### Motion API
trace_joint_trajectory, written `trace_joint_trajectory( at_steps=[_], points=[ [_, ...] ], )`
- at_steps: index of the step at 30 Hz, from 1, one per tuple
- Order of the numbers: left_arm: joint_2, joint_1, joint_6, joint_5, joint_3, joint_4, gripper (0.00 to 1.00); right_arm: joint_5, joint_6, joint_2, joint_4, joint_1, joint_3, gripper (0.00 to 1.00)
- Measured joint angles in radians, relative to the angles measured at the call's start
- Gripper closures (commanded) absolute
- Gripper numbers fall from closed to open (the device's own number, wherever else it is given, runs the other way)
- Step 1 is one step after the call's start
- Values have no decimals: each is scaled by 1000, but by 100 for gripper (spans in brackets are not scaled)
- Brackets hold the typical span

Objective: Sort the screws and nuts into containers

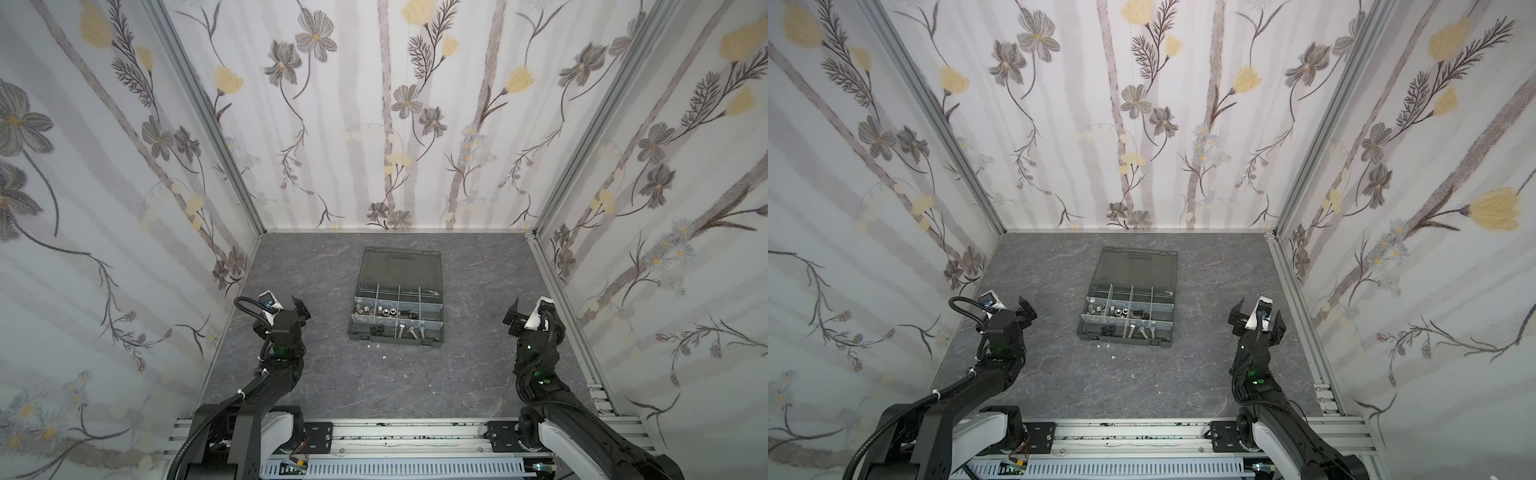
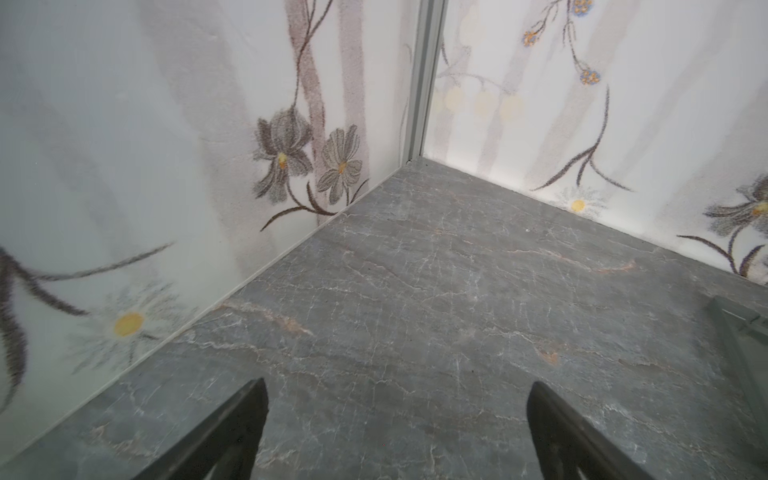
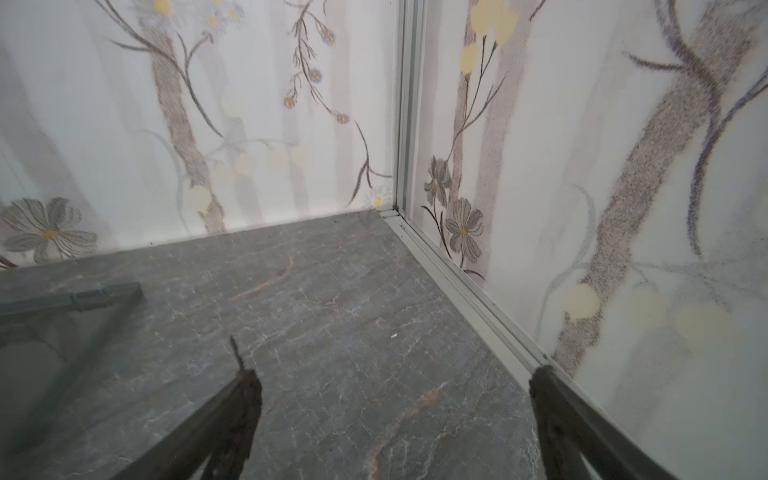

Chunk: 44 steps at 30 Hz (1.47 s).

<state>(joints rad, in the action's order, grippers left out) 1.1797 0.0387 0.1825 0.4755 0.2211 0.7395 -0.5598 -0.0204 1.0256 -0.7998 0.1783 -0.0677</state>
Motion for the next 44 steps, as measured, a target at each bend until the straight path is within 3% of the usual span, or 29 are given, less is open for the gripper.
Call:
trace_joint_trajectory(
  at_steps=[9, 14, 21, 44],
  points=[
    [298, -56, -29, -239, 56, 300, 0, 242, -50, 456, -410, -148, -93, 0],
    [395, -34, -75, -375, 9, 455, 0, 292, -52, 464, -458, -148, -93, 0],
    [403, -27, -87, -392, 8, 557, 0, 302, -58, 472, -496, -146, -108, 0],
    [404, -16, -105, -386, 8, 574, 0, 303, -58, 484, -498, -140, -126, 0]
  ],
)
